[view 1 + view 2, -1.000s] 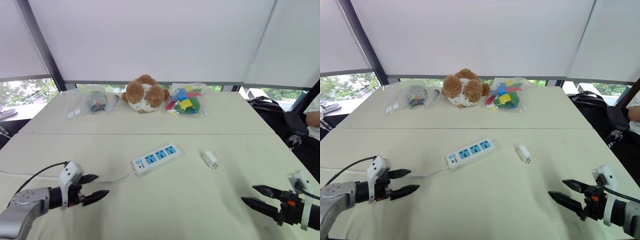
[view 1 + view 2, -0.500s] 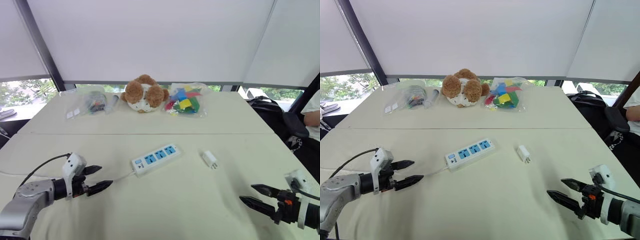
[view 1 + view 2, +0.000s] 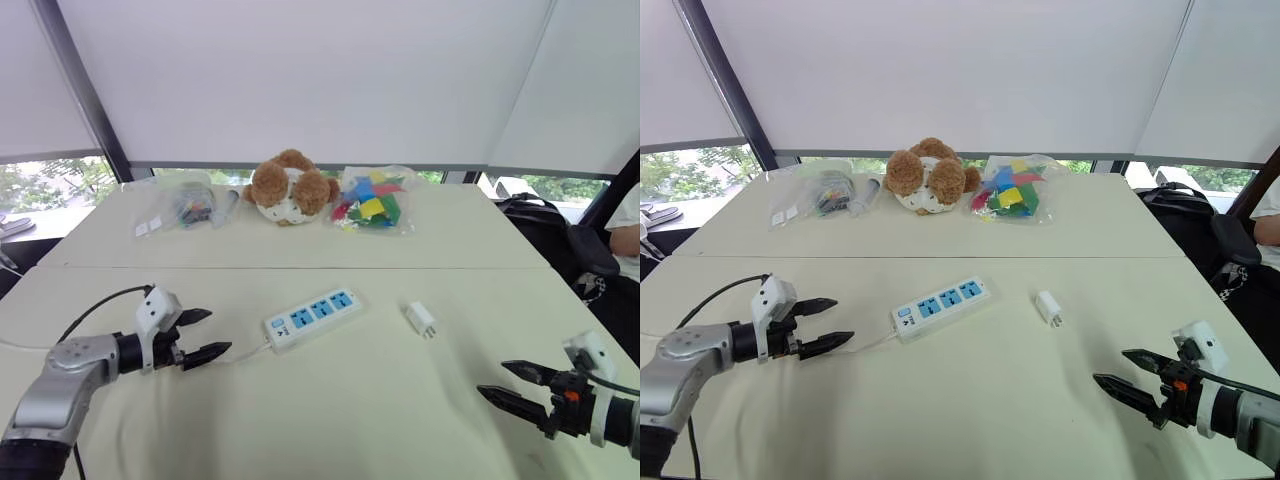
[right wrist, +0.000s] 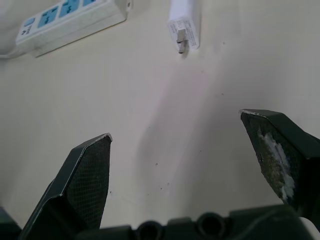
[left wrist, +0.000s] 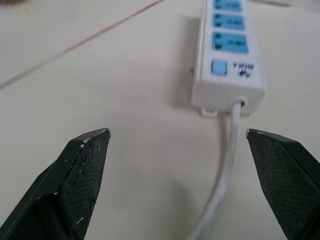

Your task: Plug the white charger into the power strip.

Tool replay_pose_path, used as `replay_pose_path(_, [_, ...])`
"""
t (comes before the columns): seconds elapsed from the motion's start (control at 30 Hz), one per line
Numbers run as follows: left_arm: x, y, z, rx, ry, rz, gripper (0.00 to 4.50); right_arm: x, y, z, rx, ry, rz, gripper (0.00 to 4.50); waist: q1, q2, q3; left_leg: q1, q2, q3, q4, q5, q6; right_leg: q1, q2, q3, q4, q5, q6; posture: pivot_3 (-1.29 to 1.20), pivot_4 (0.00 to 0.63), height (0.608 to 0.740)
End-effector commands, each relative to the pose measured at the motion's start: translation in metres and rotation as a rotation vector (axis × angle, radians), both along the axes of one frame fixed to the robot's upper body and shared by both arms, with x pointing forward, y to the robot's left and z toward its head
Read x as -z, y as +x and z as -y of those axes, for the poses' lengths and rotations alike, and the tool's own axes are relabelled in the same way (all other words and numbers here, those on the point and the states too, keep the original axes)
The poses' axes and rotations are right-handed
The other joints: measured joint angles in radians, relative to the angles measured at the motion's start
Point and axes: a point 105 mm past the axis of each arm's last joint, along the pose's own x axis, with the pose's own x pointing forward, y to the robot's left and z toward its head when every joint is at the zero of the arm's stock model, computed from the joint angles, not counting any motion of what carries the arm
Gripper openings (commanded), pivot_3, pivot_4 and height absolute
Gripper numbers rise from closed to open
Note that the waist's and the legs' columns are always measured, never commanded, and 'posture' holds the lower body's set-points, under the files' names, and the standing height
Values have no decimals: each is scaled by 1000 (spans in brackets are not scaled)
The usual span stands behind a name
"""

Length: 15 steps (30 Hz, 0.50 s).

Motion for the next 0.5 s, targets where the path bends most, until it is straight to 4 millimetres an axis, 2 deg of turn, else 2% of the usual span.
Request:
replay_pose_path(0.03, [-2, 4, 16, 96, 16, 54, 4477, -19, 6, -5, -47, 3, 25, 4500, 0, 0, 0, 0, 0, 0, 0, 0, 0, 0, 0, 0, 0, 0, 1, 0, 150, 739])
replay_pose_path(0.1, [0, 7, 24, 144, 31, 78, 4477, -28, 10, -12, -87, 9, 25, 4500, -2, 0, 0, 0, 0, 0, 0, 0, 0, 0, 0, 0, 0, 2, 3, 0, 150, 739])
replay_pose_path(0.23, [3, 16, 46, 232, 20, 128, 4477, -51, 15, -46, -207, 30, 12, 4500, -2, 0, 0, 0, 0, -1, 0, 0, 0, -1, 1, 0, 1, 2, 3, 0, 150, 739])
replay_pose_path(0.37, [19, 22, 67, 258, -13, 136, 4477, -51, 8, -65, -266, 12, -22, 4500, 6, 0, -1, -1, 0, -3, 0, 0, 0, -1, 1, -1, 2, 3, 6, 0, 150, 739])
replay_pose_path(0.5, [31, 28, 80, 243, -40, 150, 4477, -55, 7, -76, -277, 19, -9, 4500, 7, 0, -1, -8, 0, -3, 2, 0, 1, -6, 1, -1, 2, 4, 8, 0, 150, 739])
